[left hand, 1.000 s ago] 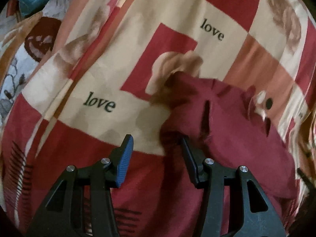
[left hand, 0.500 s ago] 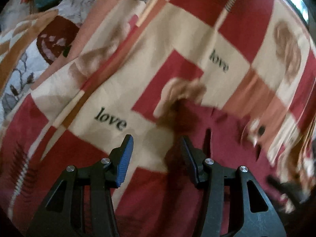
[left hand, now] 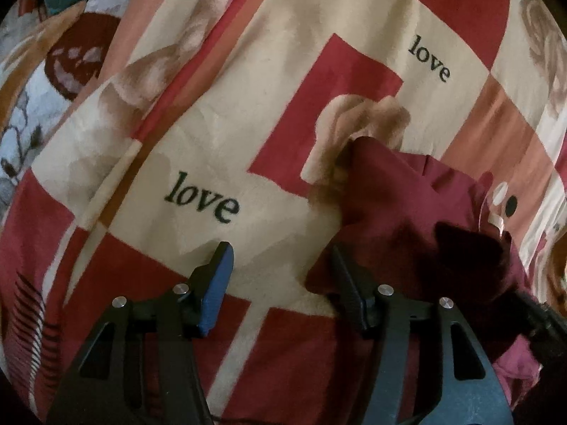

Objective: Fold small clothes

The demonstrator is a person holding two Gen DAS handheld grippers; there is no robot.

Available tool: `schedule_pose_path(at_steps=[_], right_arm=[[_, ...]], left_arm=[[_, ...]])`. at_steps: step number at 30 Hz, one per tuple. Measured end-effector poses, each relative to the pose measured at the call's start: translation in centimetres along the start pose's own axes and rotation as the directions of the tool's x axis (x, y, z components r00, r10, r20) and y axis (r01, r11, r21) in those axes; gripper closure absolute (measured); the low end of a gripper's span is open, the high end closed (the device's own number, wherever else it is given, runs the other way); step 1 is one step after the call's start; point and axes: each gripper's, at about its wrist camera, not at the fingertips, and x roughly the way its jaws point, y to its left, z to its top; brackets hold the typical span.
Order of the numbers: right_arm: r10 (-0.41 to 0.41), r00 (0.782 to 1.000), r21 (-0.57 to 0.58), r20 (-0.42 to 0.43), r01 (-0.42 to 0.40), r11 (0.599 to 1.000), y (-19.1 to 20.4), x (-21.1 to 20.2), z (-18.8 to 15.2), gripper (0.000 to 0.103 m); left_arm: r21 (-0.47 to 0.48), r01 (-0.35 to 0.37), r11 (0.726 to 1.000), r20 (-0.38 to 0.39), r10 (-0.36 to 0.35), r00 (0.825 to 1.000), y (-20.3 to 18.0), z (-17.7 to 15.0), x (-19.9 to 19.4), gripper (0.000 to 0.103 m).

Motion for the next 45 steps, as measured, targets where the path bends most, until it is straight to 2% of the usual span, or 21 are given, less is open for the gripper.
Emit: schedule_pose_path(at_steps=[6,9,11,12,14,19,21,23,25,26,27,28,30,31,33,35,38,40,41,42,45], right_arm=[[0.005,0.999,0.045,0.039,-0.007,0.999,2.4,2.4,0.5,0.093],[-0.032,0.989,-0.030,-0.147,0.027,0.999,3.1,4.9,-1.2,0.092],[0.008,0.994,-0.025,-0.105,-0.011,1.000,1.8,1.1,-2.2,0.084],[-0.006,0.997,-0.022,-0.081,0.005,1.000,0.9,-0.8,-2.6,0.066],[-0.120,0.993,-0.006,-0.021,0.120,0.993,-1.9,-5.2,-3.3,0.049],[-0.347,0.938,0.196,0.020,0.336,0.921,-9.7,-14.5,-6.5,0.046],[-0.402,0.916,0.266,0.004,0.386,0.883,-12.1,-15.9,-8.1,0.034],[-0.397,0.918,0.329,-0.021,0.381,0.864,-14.1,-15.9,-9.1,0.034],[-0.329,0.942,0.388,-0.061,0.326,0.862,-15.8,-14.4,-9.7,0.034],[-0.304,0.948,0.415,-0.095,0.315,0.854,-16.4,-13.6,-10.1,0.040],[-0.265,0.958,0.424,-0.106,0.285,0.860,-16.7,-12.9,-10.3,0.079],[-0.270,0.958,0.397,-0.097,0.286,0.872,-16.4,-12.8,-10.2,0.091],[-0.436,0.899,0.291,-0.053,0.431,0.854,-15.3,-13.9,-9.6,0.091],[-0.467,0.883,0.278,-0.056,0.463,0.842,-15.3,-13.9,-9.6,0.091],[-0.421,0.900,0.312,-0.108,0.433,0.845,-16.5,-13.7,-10.2,0.091],[-0.395,0.914,0.332,-0.095,0.403,0.853,-16.2,-15.1,-10.7,0.087],[-0.335,0.940,0.367,-0.066,0.334,0.868,-15.1,-17.3,-12.4,0.041],[-0.257,0.964,0.358,-0.065,0.263,0.896,-14.3,-16.7,-13.6,0.042],[-0.266,0.960,0.330,-0.082,0.278,0.902,-13.7,-15.8,-14.1,0.062],[-0.315,0.943,0.270,-0.108,0.332,0.904,-13.1,-14.8,-14.5,0.073],[-0.355,0.932,0.240,-0.076,0.363,0.900,-12.1,-15.5,-14.6,0.074]], left_arm=[[-0.062,0.008,0.998,0.034,-0.006,0.999,1.2,0.6,-1.6,0.045],[-0.097,0.038,0.995,0.057,-0.032,0.998,1.3,1.0,-2.5,0.045],[-0.086,0.073,0.994,0.070,-0.067,0.995,1.0,0.6,-3.2,0.045],[-0.069,0.086,0.994,0.080,-0.080,0.994,0.7,0.5,-3.6,0.045],[-0.023,0.102,0.995,0.100,-0.099,0.990,-0.5,0.4,-4.1,0.045],[0.054,0.160,0.986,0.086,-0.165,0.983,-2.9,0.0,-4.1,0.045],[0.098,0.134,0.986,0.066,-0.141,0.988,-3.9,-0.5,-3.5,0.045],[0.125,0.089,0.988,0.060,-0.097,0.993,-4.1,-0.7,-2.7,0.045],[0.133,0.050,0.990,0.029,-0.055,0.998,-4.3,-0.9,-1.1,0.043],[0.123,0.044,0.991,0.004,-0.045,0.999,-4.1,-1.0,-0.2,0.041],[0.107,0.052,0.993,0.003,-0.052,0.999,-3.7,-1.1,-0.1,0.036],[0.093,0.060,0.994,0.011,-0.061,0.998,-3.4,-1.1,-0.1,0.035],[0.099,0.070,0.993,0.014,-0.072,0.997,-3.3,-1.3,-0.4,0.035],[0.103,0.072,0.992,0.016,-0.075,0.997,-3.4,-1.4,-0.7,0.035],[0.107,0.070,0.992,0.013,-0.072,0.997,-3.4,-1.7,-1.3,0.035],[0.107,0.087,0.991,0.012,-0.088,0.996,-3.2,-2.2,-2.4,0.035],[0.129,0.091,0.987,0.044,-0.097,0.994,-2.8,-3.0,-4.3,0.035],[0.126,0.097,0.987,0.050,-0.104,0.993,-2.2,-3.7,-5.5,0.036],[0.113,0.113,0.987,0.042,-0.119,0.992,-1.8,-4.0,-6.0,0.036],[0.102,0.123,0.987,0.031,-0.127,0.991,-1.5,-4.3,-6.4,0.036],[0.074,0.164,0.984,0.023,-0.166,0.986,0.0,-5.9,-8.5,0.036]])
